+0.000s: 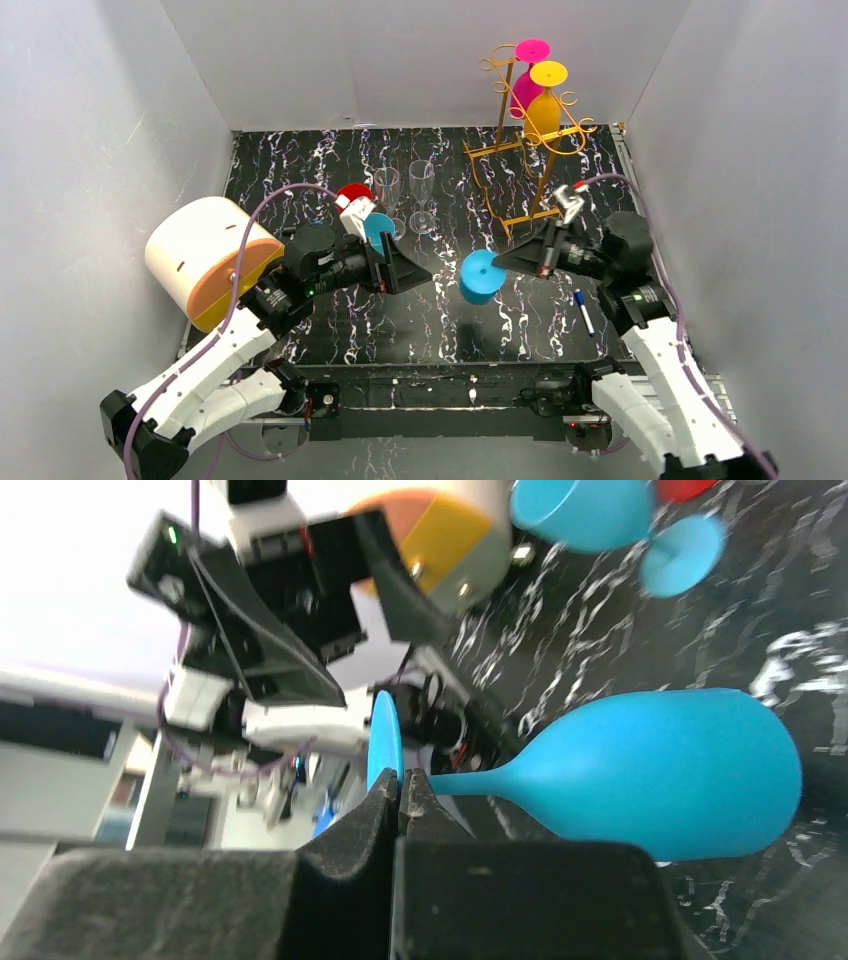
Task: Take the wine glass off the wine glass rack
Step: Place the wine glass at the center of the board.
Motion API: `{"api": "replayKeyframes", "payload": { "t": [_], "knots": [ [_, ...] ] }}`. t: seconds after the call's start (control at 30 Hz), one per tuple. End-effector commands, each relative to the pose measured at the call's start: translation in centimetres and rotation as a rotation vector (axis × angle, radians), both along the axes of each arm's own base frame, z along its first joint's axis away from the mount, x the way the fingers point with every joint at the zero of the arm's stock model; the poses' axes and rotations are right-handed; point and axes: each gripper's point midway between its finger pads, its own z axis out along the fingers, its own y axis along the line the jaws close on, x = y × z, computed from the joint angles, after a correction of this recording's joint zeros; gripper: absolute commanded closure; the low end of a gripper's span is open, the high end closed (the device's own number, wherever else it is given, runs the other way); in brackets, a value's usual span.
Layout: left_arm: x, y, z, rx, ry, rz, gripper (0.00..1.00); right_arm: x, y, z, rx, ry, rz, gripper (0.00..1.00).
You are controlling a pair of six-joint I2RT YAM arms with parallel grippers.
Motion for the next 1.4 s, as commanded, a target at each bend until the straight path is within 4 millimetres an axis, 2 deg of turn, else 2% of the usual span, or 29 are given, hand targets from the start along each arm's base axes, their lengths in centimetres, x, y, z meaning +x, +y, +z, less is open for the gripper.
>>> {"api": "replayKeyframes", "payload": {
  "t": [0.0, 0.03, 0.13, 0.3, 0.43, 0.57, 0.7, 0.8, 0.9, 1.0, 1.13, 1.2, 1.37],
  "knots": [
    [-1.0, -1.7, 5.2, -0.142, -0.086, -0.118, 0.07, -0.3, 4.8, 0.4, -0.054, -0.119, 0.091, 0.99],
    [-1.0, -1.8, 5.3, -0.143, -0.082, -0.123, 0.09, -1.0, 6.4, 0.4, -0.064, -0.140, 0.119, 0.99],
    [-1.3, -1.9, 4.8, -0.144, -0.057, -0.140, 0.18, -0.6, 9.2, 0.6, -0.074, -0.190, 0.127, 0.99],
    [-2.8, -1.0, 4.9, -0.161, -0.069, -0.158, 0.23, 0.1, 11.2, 0.4, -0.085, -0.211, 0.162, 0.99],
    [-3.6, -0.3, 3.8, -0.086, -0.066, -0.184, 0.24, -0.1, 11.3, 1.1, -0.071, -0.251, 0.168, 0.99],
    [-3.2, 0.4, 2.4, 0.015, -0.068, -0.168, 0.24, -0.5, 11.1, 1.3, -0.059, -0.262, 0.179, 0.99],
    [-2.6, 0.6, 2.6, 0.026, -0.089, -0.144, 0.23, -0.9, 10.7, 1.9, -0.024, -0.273, 0.162, 0.99],
    [-2.8, 0.5, 2.1, 0.032, -0.079, -0.163, 0.24, -0.2, 9.8, 2.6, 0.013, -0.285, 0.064, 0.99],
    [-3.4, -0.1, 2.0, 0.006, -0.050, -0.203, 0.29, -0.2, 9.4, 3.8, 0.086, -0.318, 0.024, 0.99],
    [-3.4, -0.7, 3.2, -0.051, -0.060, -0.213, 0.42, -0.2, 9.6, 4.0, 0.104, -0.307, 0.030, 0.99],
    [-3.1, -1.6, 6.9, -0.207, -0.116, -0.206, 0.54, 0.0, 10.0, 4.5, 0.148, -0.298, 0.037, 0.99],
    [-2.7, -1.8, 6.8, -0.212, -0.108, -0.196, 0.62, -0.2, 10.1, 4.8, 0.186, -0.299, 0.048, 0.99],
    [-2.2, -1.7, 6.8, -0.221, -0.107, -0.165, 0.64, -0.3, 10.4, 4.6, 0.182, -0.287, 0.071, 0.99]
  ]
}}
